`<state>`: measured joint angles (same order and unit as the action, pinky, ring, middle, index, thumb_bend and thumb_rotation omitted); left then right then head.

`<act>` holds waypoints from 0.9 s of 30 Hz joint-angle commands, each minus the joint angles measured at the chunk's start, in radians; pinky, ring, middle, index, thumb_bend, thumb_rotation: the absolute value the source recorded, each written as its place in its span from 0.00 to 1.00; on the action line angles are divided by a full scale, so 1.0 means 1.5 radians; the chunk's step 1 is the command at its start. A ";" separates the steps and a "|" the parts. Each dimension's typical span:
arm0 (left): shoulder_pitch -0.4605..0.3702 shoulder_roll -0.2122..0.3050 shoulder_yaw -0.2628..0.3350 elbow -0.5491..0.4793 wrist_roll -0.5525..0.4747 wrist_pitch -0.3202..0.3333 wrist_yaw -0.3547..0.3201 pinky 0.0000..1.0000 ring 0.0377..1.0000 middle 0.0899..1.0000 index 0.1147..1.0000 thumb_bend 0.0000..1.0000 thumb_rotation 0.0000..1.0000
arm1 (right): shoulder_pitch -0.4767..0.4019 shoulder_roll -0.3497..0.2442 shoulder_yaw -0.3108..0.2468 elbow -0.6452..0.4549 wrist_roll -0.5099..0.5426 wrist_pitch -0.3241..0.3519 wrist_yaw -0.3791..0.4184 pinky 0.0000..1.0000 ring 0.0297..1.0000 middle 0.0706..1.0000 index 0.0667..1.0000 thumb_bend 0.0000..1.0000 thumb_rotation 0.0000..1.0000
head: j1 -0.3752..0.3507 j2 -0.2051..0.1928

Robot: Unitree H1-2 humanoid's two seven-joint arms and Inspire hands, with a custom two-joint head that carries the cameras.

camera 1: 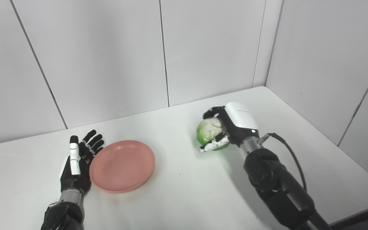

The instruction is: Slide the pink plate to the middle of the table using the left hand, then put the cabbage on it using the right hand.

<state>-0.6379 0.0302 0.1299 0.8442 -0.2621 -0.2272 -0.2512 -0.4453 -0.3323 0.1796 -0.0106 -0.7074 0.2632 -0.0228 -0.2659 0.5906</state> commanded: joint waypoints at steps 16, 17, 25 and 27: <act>0.052 -0.071 -0.036 -0.055 0.058 0.021 0.087 0.97 0.89 0.84 0.81 0.83 1.00 | -0.109 0.087 0.080 0.108 0.030 -0.141 -0.019 0.35 0.40 0.48 0.45 0.51 0.00 | 0.245 0.001; 0.051 -0.074 -0.038 -0.051 0.066 0.011 0.096 0.98 0.90 0.84 0.81 0.82 1.00 | -0.115 0.093 0.087 0.126 0.029 -0.149 -0.021 0.35 0.40 0.48 0.45 0.51 0.00 | 0.249 0.000; 0.047 -0.083 -0.036 -0.028 0.074 -0.034 0.118 1.00 0.94 0.88 0.85 0.83 1.00 | -0.150 0.120 0.125 0.222 0.022 -0.174 -0.016 0.37 0.41 0.49 0.44 0.51 0.00 | 0.246 0.003; 0.048 -0.083 -0.036 -0.025 0.077 -0.044 0.122 1.00 0.96 0.89 0.86 0.83 1.00 | -0.159 0.128 0.133 0.250 0.020 -0.185 -0.025 0.35 0.40 0.48 0.45 0.52 0.00 | 0.242 0.004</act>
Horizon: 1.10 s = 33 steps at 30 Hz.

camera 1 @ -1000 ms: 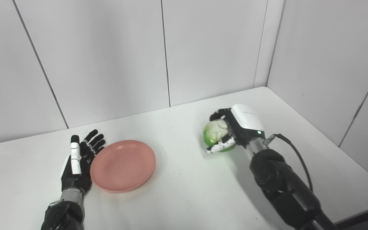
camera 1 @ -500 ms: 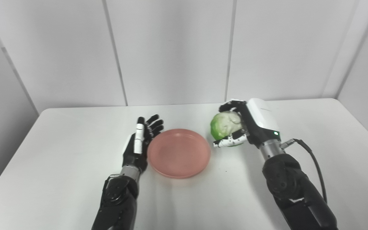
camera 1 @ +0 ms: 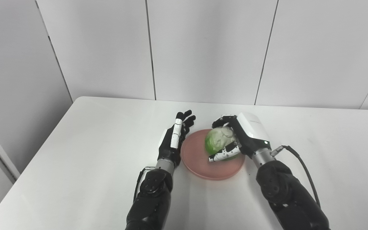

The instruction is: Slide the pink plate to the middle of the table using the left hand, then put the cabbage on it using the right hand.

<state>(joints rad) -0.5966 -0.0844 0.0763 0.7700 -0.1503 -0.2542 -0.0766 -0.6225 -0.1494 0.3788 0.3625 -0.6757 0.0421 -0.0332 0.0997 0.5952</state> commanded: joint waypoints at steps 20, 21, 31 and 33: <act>0.026 0.007 -0.001 0.021 -0.005 -0.028 -0.025 0.98 0.95 0.94 0.91 0.81 1.00 | -0.082 0.014 0.048 0.141 -0.038 -0.096 -0.097 0.61 0.73 0.77 0.67 0.59 0.29 | -0.050 0.011; 0.026 0.008 -0.002 0.018 -0.006 -0.025 -0.028 0.98 0.95 0.94 0.91 0.80 1.00 | -0.077 0.011 0.043 0.128 -0.027 -0.107 -0.095 0.66 0.78 0.81 0.77 0.63 0.37 | -0.053 0.011; 0.031 0.015 0.002 -0.016 -0.021 0.023 -0.044 1.00 0.97 0.95 0.93 0.80 1.00 | -0.026 -0.025 0.012 0.004 0.057 -0.112 0.010 1.00 1.00 1.00 1.00 0.78 0.74 | -0.067 0.013; 0.032 0.017 0.002 -0.023 -0.019 0.033 -0.044 1.00 0.98 0.95 0.92 0.81 1.00 | -0.013 -0.032 0.000 -0.012 0.075 -0.120 0.021 1.00 1.00 1.00 1.00 0.81 0.76 | -0.067 0.013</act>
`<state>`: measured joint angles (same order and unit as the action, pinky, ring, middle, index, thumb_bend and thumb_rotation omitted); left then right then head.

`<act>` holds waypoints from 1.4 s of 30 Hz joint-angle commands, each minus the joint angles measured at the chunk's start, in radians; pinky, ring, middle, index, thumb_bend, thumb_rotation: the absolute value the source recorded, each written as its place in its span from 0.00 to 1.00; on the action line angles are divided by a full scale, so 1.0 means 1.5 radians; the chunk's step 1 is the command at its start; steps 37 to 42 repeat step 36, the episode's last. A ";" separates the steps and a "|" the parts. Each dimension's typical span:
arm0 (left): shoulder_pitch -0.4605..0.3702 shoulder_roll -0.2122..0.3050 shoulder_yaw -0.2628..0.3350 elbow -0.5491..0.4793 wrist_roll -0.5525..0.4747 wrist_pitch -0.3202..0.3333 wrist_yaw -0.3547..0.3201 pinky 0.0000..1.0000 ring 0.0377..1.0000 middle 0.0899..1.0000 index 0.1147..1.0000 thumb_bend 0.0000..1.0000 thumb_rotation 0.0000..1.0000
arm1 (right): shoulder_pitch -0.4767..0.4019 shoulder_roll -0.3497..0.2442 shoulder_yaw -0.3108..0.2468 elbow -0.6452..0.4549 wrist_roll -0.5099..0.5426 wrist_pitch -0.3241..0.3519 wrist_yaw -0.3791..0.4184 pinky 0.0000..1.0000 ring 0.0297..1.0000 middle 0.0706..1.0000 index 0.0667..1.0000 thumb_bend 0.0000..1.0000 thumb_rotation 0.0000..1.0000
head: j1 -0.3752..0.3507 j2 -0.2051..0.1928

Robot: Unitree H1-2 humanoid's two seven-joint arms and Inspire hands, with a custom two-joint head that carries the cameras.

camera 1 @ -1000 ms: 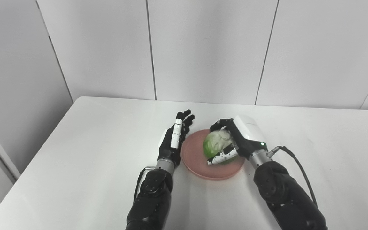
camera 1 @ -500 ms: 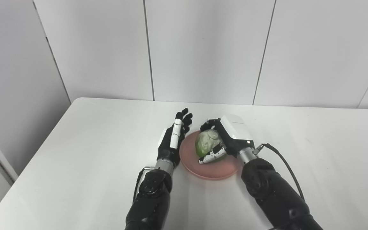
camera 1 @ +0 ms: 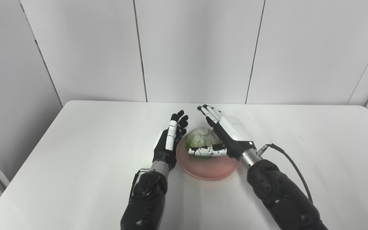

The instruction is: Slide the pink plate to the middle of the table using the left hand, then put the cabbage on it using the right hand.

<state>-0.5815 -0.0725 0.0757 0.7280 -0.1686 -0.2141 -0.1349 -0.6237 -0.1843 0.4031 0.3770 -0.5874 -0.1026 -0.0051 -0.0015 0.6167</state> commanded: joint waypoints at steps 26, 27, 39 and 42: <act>0.103 0.050 -0.021 -0.132 0.017 0.016 -0.022 1.00 1.00 1.00 1.00 0.79 1.00 | 0.104 0.088 -0.250 -0.027 0.378 -0.058 0.018 1.00 1.00 1.00 1.00 0.81 1.00 | -0.015 0.010; 0.102 0.048 -0.020 -0.128 0.017 0.013 -0.019 1.00 1.00 1.00 1.00 0.79 1.00 | 0.104 0.089 -0.250 -0.024 0.383 -0.059 0.022 1.00 1.00 1.00 1.00 0.80 1.00 | -0.017 0.011; 0.105 0.039 -0.023 -0.123 0.025 0.012 -0.011 1.00 1.00 1.00 1.00 0.76 1.00 | 0.100 0.100 -0.255 -0.001 0.421 -0.065 0.042 1.00 1.00 1.00 1.00 0.77 1.00 | -0.018 0.013; 0.105 0.039 -0.023 -0.123 0.025 0.012 -0.011 1.00 1.00 1.00 1.00 0.76 1.00 | 0.100 0.100 -0.255 -0.001 0.421 -0.065 0.042 1.00 1.00 1.00 1.00 0.77 1.00 | -0.018 0.013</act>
